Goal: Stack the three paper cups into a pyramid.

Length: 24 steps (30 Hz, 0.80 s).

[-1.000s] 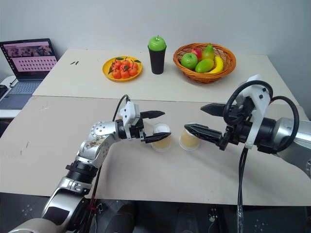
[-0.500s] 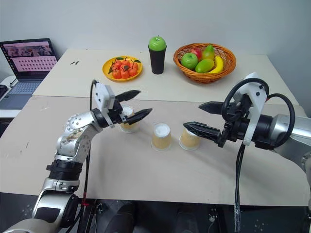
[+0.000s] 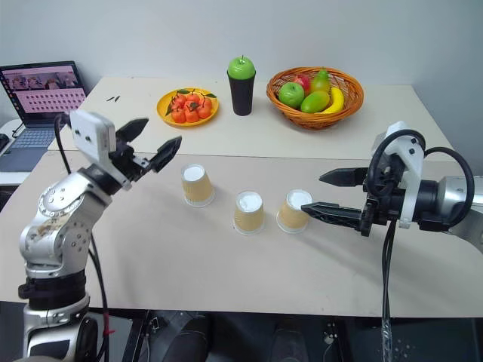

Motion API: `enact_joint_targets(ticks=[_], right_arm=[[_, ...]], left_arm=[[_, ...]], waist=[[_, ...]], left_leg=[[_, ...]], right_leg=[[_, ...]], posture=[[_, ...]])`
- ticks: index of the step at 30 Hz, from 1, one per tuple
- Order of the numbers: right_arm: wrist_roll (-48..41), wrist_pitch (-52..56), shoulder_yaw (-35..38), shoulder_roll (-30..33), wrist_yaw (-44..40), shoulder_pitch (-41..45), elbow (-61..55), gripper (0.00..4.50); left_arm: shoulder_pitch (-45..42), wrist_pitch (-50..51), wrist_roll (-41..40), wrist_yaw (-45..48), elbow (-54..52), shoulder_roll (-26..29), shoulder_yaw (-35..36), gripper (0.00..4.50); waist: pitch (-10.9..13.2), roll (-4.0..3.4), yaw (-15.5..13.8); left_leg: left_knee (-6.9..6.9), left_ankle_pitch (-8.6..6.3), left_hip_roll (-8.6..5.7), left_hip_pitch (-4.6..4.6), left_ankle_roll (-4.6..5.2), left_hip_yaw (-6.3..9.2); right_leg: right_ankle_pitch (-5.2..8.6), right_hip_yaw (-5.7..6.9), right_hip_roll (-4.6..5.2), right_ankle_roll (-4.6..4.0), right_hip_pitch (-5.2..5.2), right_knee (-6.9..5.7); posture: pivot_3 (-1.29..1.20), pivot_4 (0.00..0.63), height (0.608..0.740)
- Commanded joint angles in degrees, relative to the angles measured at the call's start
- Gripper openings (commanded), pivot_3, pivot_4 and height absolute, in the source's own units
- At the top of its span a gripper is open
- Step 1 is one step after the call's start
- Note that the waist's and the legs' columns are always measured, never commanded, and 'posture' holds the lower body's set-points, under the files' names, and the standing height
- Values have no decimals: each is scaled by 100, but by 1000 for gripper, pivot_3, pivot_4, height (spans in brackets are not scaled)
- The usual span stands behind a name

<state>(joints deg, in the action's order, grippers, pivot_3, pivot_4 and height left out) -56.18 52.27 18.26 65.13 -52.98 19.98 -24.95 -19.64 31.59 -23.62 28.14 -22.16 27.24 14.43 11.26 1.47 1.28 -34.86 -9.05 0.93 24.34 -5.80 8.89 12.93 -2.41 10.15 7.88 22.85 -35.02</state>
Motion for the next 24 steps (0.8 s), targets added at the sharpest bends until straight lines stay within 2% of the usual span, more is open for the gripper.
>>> enact_joint_targets(ticks=[1,5,10,24], right_arm=[[194,-222,-254,-4,-206,429,137,4500],[254,-133,-520,-138,-174,690,82,4500],[226,-13,-579,-180,-71,872,37,4500],[-158,405,-45,-107,378,811,-275,4500]], left_arm=[[1074,-377,52,42,-342,-157,5,4454],[1751,-700,237,-12,-475,-310,-232,4454],[1849,-1020,420,-14,-228,-383,-445,4454],[591,-1973,771,335,1497,-631,-1142,4454]], waist=[[-1,-2,36],[-1,-1,-43],[-1,-2,-134],[-1,-2,-123]], left_leg=[[1,-1,0,-3,0,-4],[2,0,2,6,0,-3],[-8,7,0,11,0,-3],[-3,8,0,14,2,-4]], right_leg=[[0,-4,0,0,-1,4],[-1,-2,0,-7,16,-9],[-4,0,0,-5,-2,4],[-4,1,0,-2,4,2]], posture=[[0,150,739],[0,150,739],[0,150,739],[0,150,739]])
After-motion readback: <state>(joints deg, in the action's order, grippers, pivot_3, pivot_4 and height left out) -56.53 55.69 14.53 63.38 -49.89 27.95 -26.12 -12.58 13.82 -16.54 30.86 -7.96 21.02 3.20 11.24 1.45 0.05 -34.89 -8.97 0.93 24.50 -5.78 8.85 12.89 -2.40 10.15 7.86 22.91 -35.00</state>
